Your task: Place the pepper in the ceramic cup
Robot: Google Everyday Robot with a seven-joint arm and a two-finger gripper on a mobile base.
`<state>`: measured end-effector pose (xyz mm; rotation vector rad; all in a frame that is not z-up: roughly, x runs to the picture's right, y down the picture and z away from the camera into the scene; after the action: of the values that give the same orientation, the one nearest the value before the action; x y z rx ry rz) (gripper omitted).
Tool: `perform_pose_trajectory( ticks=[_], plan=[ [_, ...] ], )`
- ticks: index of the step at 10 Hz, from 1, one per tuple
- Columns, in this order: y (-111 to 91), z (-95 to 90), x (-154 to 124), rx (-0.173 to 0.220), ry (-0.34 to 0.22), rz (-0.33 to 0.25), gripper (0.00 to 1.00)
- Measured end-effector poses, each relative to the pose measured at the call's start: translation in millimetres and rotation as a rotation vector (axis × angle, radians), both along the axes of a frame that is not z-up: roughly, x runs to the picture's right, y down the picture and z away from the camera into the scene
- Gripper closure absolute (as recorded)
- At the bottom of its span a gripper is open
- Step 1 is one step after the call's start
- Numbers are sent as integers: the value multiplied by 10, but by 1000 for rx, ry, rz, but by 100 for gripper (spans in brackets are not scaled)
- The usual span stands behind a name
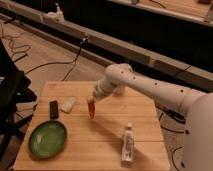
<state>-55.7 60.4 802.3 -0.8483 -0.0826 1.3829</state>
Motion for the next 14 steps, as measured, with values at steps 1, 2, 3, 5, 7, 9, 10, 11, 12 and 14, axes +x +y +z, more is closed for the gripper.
perform_pose_trajectory(
  ticks=[1,2,3,5,7,9,10,11,12,14],
  plan=[
    [-103,24,47,16,14,15,100],
    [-340,74,194,42,39,65,100],
    [-600,108,339,65,54,123,100],
    [-1018,148,574,104,82,194,100],
    [-1418,123,728,169,102,239,100],
    [-1821,43,931,263,130,280,100],
    [-2078,-43,1150,323,149,334,100],
    [-2172,-99,1279,350,157,362,100],
    [-2204,-119,1305,359,157,371,100],
    [-2203,-117,1272,358,154,369,100]
  ],
)
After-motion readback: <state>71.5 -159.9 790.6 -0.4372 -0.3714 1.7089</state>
